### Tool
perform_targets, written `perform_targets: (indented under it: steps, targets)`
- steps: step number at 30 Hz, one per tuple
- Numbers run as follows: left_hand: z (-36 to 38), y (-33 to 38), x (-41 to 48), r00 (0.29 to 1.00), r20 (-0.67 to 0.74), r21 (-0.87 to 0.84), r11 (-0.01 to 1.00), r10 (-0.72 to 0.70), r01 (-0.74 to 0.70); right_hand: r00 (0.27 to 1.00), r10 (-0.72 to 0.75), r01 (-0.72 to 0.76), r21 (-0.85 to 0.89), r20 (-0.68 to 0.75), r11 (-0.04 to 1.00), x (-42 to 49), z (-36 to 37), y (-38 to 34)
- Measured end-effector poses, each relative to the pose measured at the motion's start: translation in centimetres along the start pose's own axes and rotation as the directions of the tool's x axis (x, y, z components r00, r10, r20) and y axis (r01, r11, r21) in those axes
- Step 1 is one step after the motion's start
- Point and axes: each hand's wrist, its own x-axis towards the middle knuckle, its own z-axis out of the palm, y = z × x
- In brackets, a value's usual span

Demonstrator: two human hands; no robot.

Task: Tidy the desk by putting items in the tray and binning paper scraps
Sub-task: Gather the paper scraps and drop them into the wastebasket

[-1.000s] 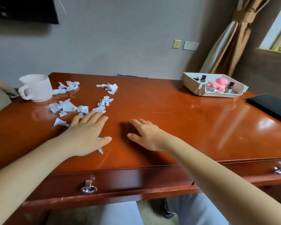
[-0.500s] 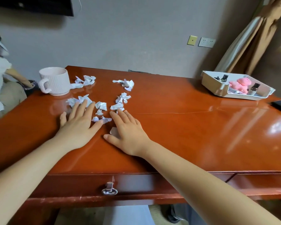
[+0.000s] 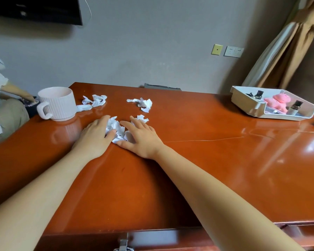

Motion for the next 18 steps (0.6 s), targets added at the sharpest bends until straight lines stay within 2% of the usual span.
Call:
perform_targets:
  steps: [3,7,12,16,18]
  targets:
    - [0.5,0.7,0.7,0.999,0.003,-0.009,0.999,0.048,-0.048,0.997,-0.036,0.039,0.041,-0.068,0.998,1.2,0.4,0.4]
    - [1.0,0.7,1.5,0.994,-0.062,-0.002,0.996,0.090,-0.090,0.982,-0.057,0.078,0.110,-0.181,0.991,2.0,0.5,0.6]
    - [0.9,0.9,1.7,0.990,-0.123,-0.049,0.996,0.064,-0.070,0.967,-0.047,0.088,0.152,-0.251,0.984,2.2,0.1,0.9]
    - [0.7,1.2,1.6,0.992,-0.120,-0.118,0.992,0.036,-0.050,0.955,-0.024,0.085,0.194,-0.297,0.977,2.2,-0.1,1.0]
    - [0.8,1.2,1.8,0.993,-0.115,-0.079,0.996,0.037,-0.047,0.949,-0.009,0.076,0.200,-0.315,0.977,2.3,-0.1,1.1]
